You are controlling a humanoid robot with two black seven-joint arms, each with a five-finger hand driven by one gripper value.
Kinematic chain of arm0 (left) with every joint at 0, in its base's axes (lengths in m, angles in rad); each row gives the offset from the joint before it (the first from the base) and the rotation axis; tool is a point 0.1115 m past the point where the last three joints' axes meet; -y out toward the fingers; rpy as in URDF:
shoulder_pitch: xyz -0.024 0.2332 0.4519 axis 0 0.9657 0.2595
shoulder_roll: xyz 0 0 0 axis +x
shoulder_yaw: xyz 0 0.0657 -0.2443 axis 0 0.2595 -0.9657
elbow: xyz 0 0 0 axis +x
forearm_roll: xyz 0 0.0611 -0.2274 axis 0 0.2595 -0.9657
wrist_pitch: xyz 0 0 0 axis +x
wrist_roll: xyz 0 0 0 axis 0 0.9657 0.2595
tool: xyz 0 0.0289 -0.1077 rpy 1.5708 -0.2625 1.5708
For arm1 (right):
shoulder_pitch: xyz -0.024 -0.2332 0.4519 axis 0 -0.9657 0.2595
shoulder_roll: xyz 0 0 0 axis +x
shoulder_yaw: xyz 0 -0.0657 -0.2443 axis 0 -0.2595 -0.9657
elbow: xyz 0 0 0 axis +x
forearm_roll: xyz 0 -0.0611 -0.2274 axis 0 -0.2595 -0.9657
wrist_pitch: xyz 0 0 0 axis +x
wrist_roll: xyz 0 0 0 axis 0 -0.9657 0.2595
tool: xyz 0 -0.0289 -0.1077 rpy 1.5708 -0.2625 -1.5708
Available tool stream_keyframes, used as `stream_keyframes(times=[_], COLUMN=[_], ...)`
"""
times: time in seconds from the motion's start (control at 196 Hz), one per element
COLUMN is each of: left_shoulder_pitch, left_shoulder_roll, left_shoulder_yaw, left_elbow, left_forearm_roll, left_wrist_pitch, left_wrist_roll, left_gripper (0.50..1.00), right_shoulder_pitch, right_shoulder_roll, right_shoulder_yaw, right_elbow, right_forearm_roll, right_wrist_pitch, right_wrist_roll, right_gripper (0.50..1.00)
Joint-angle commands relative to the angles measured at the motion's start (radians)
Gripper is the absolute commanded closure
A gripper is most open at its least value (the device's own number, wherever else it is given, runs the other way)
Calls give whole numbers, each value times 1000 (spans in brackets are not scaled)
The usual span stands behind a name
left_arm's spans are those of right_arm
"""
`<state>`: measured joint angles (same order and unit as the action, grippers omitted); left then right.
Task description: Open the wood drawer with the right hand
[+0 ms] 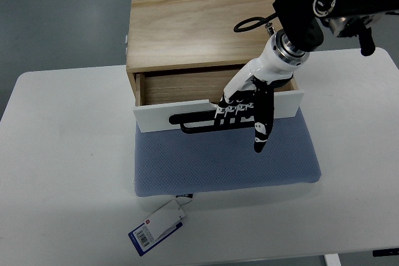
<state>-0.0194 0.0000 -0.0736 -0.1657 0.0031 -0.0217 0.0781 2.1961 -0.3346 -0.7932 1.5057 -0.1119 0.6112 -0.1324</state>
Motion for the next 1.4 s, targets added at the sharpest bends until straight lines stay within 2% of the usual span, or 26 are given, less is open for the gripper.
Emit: stream_keyframes(times=[0.0, 0.245, 0.322, 0.485, 0.74, 0.909, 1.052, 1.226, 1.266, 1.318, 1.323, 1.394], left_shoulder_pitch=[-1, 1, -1, -1, -1, -1, -1, -1, -1, -1, -1, -1], left_shoulder_roll=[0, 0, 0, 0, 0, 0, 0, 0, 0, 0, 0, 0], left_shoulder_yaw=[0, 0, 0, 0, 0, 0, 0, 0, 0, 0, 0, 0], left_elbow=[0, 0, 0, 0, 0, 0, 0, 0, 0, 0, 0, 0], left_forearm_roll=[0, 0, 0, 0, 0, 0, 0, 0, 0, 0, 0, 0], left_wrist_pitch=[0, 0, 0, 0, 0, 0, 0, 0, 0, 0, 0, 0], left_wrist_roll=[0, 0, 0, 0, 0, 0, 0, 0, 0, 0, 0, 0], left_gripper=[500, 500, 500, 500, 500, 500, 500, 500, 500, 500, 500, 500], right_shoulder_pitch=[1, 21, 65, 148, 139, 79, -50, -288, -354, -354, -451, -585], right_shoulder_roll=[-4, -7, -23, -84, -225, -360, -488, -626, -641, -641, -647, -646], right_shoulder_yaw=[0, 0, 8, 41, 101, 164, 307, 566, 635, 635, 731, 862], right_elbow=[1, -1, -1, -19, -99, -128, -127, -162, -179, -179, -202, -251], right_forearm_roll=[0, 6, 34, 150, 248, 314, 314, 299, 299, 299, 293, 281], right_wrist_pitch=[0, 0, 0, 0, -4, -177, -341, -548, -580, -580, -612, -642], right_wrist_roll=[1, 1, 2, 4, 5, 43, 73, 96, 99, 99, 100, 106], right_gripper=[572, 572, 572, 570, 570, 572, 572, 572, 572, 572, 572, 570])
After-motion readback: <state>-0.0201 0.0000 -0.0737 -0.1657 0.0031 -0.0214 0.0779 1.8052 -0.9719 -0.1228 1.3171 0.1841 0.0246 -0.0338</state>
